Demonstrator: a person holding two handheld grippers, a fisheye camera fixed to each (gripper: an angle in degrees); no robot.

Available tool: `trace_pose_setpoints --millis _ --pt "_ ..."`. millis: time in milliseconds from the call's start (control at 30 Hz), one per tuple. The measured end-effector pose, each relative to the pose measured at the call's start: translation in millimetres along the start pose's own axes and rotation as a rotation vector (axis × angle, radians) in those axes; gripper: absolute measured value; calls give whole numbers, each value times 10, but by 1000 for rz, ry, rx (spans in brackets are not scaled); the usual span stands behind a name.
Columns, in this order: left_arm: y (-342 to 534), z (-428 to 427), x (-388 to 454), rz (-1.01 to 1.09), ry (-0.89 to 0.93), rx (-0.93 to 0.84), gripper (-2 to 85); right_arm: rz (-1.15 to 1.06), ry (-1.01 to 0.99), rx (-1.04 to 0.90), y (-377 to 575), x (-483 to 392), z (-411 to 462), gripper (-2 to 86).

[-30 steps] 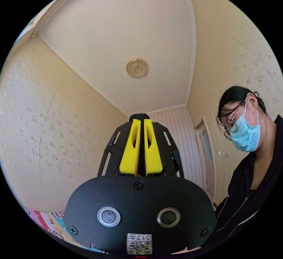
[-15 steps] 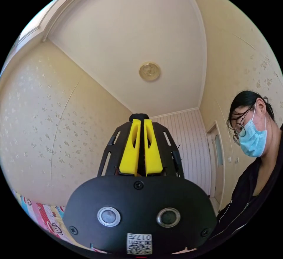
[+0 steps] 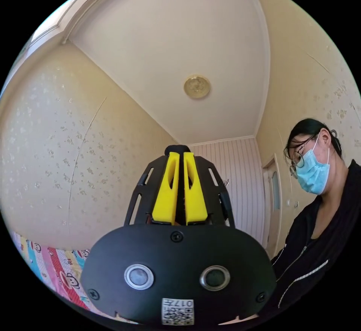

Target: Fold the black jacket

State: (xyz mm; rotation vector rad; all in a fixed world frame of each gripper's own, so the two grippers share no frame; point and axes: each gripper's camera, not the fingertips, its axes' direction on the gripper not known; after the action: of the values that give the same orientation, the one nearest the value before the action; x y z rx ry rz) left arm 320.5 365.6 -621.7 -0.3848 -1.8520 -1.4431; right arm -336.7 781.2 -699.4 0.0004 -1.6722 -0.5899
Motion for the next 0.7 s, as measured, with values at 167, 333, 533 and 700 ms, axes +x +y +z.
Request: trace_pose_setpoints --millis 167,333,533,700 --pt "253 -203 94 107 -177 -172 -1 -208 356 -62 -436 -665 -40 27" --pt "383 -78 97 152 -317 -385 0 -353 487 -154 -1116 -1210 143 27" --pt "649 -398 399 180 -158 -438 0 -490 537 -260 -1321 -2035 397 27" --pt "1248 -680 689 41 -187 -565 -1 -541 624 -241 -701 -2606 447 26"
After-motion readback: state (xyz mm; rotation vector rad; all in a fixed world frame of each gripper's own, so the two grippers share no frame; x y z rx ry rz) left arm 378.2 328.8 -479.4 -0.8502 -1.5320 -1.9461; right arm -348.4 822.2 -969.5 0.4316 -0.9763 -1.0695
